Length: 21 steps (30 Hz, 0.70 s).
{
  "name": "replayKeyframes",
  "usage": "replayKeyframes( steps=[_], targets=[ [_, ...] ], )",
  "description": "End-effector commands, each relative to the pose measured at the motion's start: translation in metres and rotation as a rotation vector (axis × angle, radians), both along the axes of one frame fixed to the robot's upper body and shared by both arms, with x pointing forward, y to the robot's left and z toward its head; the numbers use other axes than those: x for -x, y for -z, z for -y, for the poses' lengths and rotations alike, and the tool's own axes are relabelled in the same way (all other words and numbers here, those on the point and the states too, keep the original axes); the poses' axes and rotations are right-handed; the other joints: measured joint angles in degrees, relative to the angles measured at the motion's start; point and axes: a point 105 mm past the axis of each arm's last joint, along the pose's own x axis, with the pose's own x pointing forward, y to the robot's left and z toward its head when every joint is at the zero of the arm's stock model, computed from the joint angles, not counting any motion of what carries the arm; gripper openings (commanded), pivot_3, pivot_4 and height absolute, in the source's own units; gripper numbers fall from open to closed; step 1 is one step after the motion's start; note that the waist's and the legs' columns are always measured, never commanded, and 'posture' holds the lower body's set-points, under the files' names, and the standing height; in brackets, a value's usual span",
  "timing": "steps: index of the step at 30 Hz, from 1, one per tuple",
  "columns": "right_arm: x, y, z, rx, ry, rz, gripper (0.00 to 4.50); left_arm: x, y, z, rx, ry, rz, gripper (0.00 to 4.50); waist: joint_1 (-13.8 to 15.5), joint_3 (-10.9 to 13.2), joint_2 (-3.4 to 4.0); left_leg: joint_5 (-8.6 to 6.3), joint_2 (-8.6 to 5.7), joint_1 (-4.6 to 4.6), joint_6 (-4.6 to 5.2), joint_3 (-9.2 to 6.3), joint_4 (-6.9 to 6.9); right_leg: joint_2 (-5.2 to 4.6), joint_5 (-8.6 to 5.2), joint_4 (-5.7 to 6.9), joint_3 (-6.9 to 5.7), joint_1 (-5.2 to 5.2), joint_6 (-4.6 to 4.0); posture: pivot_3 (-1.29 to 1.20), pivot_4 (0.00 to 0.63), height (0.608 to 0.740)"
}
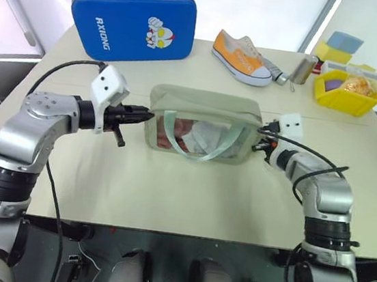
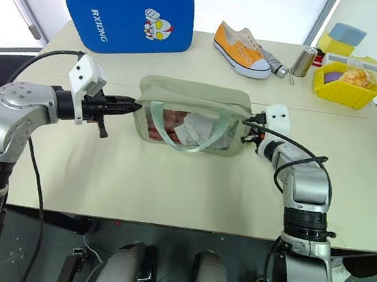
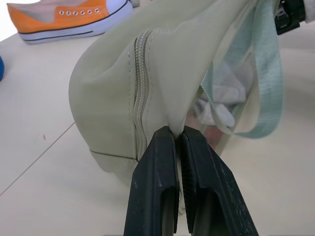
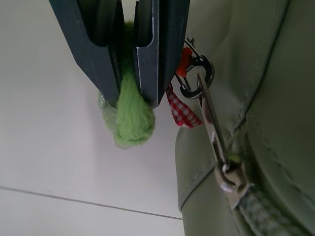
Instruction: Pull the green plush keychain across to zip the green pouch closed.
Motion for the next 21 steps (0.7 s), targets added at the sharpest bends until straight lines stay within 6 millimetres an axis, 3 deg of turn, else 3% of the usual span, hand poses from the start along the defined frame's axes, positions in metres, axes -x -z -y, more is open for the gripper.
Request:
replayKeyframes(
  steps=[1,3,5,8,12,13,15,21],
  targets=[
    [0.005,0.006,-0.008,0.025,-0.045,-0.012,0.04,0.003,-0.004,0.003,-0.004,0.01,0.021,0.0,-0.1,0.0,0.0,0.0,0.0,0.0,0.0,0.0,0.0,0.0,0.0,0.0,0.0,0.0,0.0,0.0,0.15,0.74],
    [0.003,-0.003,-0.008,0.018,-0.065,0.015,0.04,0.003,-0.004,0.002,-0.004,0.008,0.022,0.0,-0.1,0.0,0.01,0.0,0.0,0.03,0.0,-0.01,-0.01,0.01,0.0,0.0,0.0,0.0,0.0,0.0,0.15,0.74],
    [0.0,-0.021,-0.007,0.004,-0.1,0.068,0.77,0.003,-0.004,0.001,-0.011,0.005,0.028,0.0,-0.1,0.0,0.01,0.0,0.01,0.03,0.01,-0.02,-0.02,0.02,0.0,0.0,0.0,0.0,0.0,0.0,0.15,0.74],
    [-0.002,-0.057,0.001,0.015,-0.171,0.137,2.16,0.001,-0.012,-0.002,0.016,-0.005,0.031,1.13,-0.1,0.0,0.05,-0.01,0.0,0.03,0.01,0.01,-0.02,0.02,0.0,-0.01,0.03,0.0,0.0,0.0,0.15,0.74],
    [0.008,-0.092,0.018,0.122,-0.294,0.157,4.2,-0.001,-0.03,-0.015,0.062,-0.023,0.023,3.24,0.2,0.1,0.07,-0.02,-0.01,0.02,0.04,-0.02,-0.04,0.02,0.0,-0.02,0.03,-0.02,0.0,0.0,0.15,0.74],
    [0.012,-0.098,0.021,0.14,-0.329,0.151,4.5,-0.002,-0.035,-0.019,0.073,-0.028,0.019,3.71,0.1,0.1,0.04,-0.03,-0.01,0.01,0.05,-0.02,-0.04,0.02,0.0,-0.04,0.03,-0.02,0.0,0.0,0.15,0.74],
    [0.024,-0.111,0.023,0.168,-0.421,0.145,4.5,-0.003,-0.045,-0.029,0.083,-0.049,0.009,4.48,0.0,0.1,0.04,-0.09,0.01,0.0,0.15,-0.03,-0.06,0.05,0.0,-0.15,0.02,0.0,0.0,0.0,0.15,0.74],
    [0.066,-0.146,0.0,0.125,-0.728,0.154,4.5,-0.005,-0.068,-0.055,0.095,-0.079,0.014,4.48,-0.4,0.1,0.08,-0.08,0.08,0.01,0.14,0.02,-0.08,0.1,0.0,-0.2,0.02,-0.02,0.0,0.0,0.15,0.74]
  ],
)
